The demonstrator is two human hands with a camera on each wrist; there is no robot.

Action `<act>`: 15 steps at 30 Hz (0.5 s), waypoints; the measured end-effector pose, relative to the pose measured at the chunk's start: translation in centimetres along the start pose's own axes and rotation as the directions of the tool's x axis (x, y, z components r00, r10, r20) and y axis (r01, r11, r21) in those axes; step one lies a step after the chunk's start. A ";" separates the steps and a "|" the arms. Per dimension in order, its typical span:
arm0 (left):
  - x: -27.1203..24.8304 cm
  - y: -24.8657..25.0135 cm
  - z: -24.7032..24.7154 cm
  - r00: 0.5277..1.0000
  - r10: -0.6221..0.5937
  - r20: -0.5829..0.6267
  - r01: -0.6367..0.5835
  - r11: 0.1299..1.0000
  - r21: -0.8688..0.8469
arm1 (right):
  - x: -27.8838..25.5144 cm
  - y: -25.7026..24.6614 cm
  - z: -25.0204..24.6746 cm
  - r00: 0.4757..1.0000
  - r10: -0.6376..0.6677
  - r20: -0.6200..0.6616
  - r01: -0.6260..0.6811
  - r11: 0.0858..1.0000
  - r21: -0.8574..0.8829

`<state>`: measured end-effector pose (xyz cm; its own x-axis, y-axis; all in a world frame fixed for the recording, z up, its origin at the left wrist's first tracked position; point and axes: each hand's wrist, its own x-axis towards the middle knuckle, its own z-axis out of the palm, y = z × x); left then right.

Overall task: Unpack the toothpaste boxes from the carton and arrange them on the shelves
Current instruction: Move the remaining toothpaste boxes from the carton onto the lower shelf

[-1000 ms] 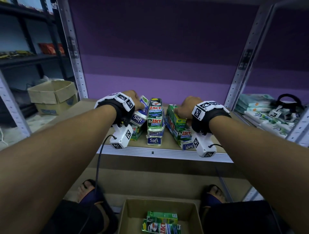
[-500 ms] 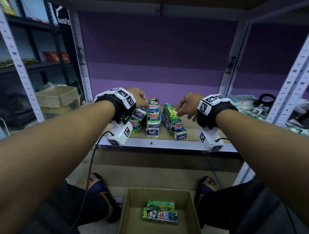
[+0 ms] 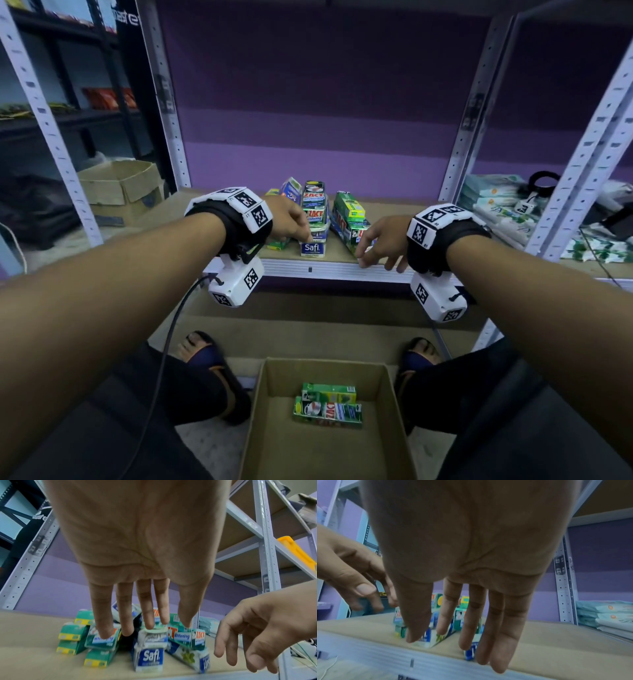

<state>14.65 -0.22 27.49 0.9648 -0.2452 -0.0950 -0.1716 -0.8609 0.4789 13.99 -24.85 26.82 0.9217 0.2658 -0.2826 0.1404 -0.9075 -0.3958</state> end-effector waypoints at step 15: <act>2.5 -7.1 15.9 0.946 0.003 0.325 -0.055 0.987 0.151 | 6.0 6.1 14.1 0.933 0.064 0.355 -0.019 0.991 -0.131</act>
<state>15.07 -1.86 9.96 0.8471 -0.3795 -0.3721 -0.2526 -0.9035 0.3464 15.31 -24.21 10.37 0.7402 0.3049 -0.5993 0.1695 -0.9471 -0.2725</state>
